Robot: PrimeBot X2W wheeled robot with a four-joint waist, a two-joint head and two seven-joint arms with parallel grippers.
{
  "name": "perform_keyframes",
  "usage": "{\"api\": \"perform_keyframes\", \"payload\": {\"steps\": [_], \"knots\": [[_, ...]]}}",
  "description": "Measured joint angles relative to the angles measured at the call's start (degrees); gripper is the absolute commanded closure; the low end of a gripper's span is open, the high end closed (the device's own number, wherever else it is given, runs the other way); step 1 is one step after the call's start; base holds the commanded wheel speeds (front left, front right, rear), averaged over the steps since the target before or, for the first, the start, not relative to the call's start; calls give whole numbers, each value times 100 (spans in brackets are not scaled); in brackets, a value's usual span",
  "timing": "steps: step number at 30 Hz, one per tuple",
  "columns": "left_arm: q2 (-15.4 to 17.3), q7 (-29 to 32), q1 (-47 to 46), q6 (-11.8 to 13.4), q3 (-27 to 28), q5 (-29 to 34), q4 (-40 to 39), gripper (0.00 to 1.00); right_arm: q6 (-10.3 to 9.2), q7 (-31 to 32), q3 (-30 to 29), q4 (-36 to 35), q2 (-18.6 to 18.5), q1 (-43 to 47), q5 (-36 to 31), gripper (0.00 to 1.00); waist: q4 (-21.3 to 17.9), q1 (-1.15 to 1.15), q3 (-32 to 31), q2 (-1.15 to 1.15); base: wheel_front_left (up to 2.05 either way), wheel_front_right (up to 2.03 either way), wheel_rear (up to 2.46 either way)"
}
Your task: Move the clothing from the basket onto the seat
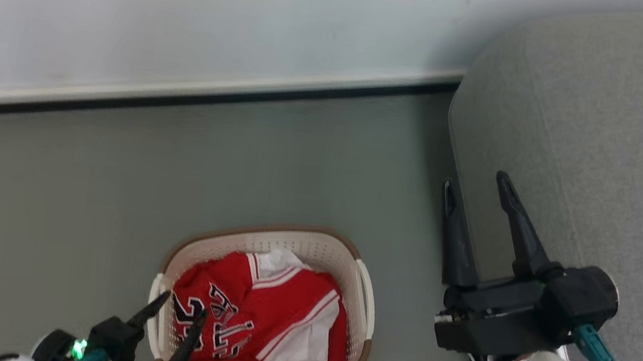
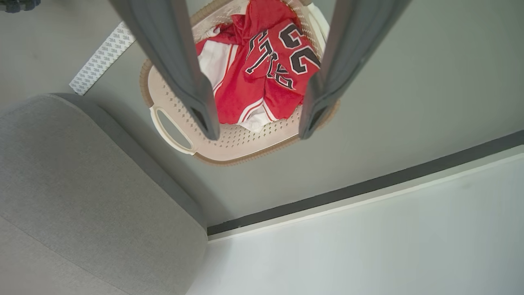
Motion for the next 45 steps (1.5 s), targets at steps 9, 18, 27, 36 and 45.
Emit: {"api": "perform_keyframes", "payload": {"steps": [9,18,27,36,45], "knots": [[594,0,-1223,-1,-926,-255,675,0,0,0,121,-426,46,-673,154,0,-253,1,1082,0,0,0,0],[947,0,-1957,-1,-1655,-531,1078,0,0,0,253,-589,46,-1028,197,0,-521,1,2002,1,0,0,0],[1270,0,-2724,-1,-2174,-330,1662,0,0,0,353,-813,45,-1332,402,0,-848,0,2765,1,0,0,0],[1441,0,-3339,120,-2452,190,2518,0,0,0,602,-978,47,-1560,706,0,-1213,0,3401,1,0,0,0],[1574,18,-3703,336,-2441,224,3555,0,1,0,1044,-1322,48,-1739,673,0,-1742,-1,3738,0,0,0,0]]}}
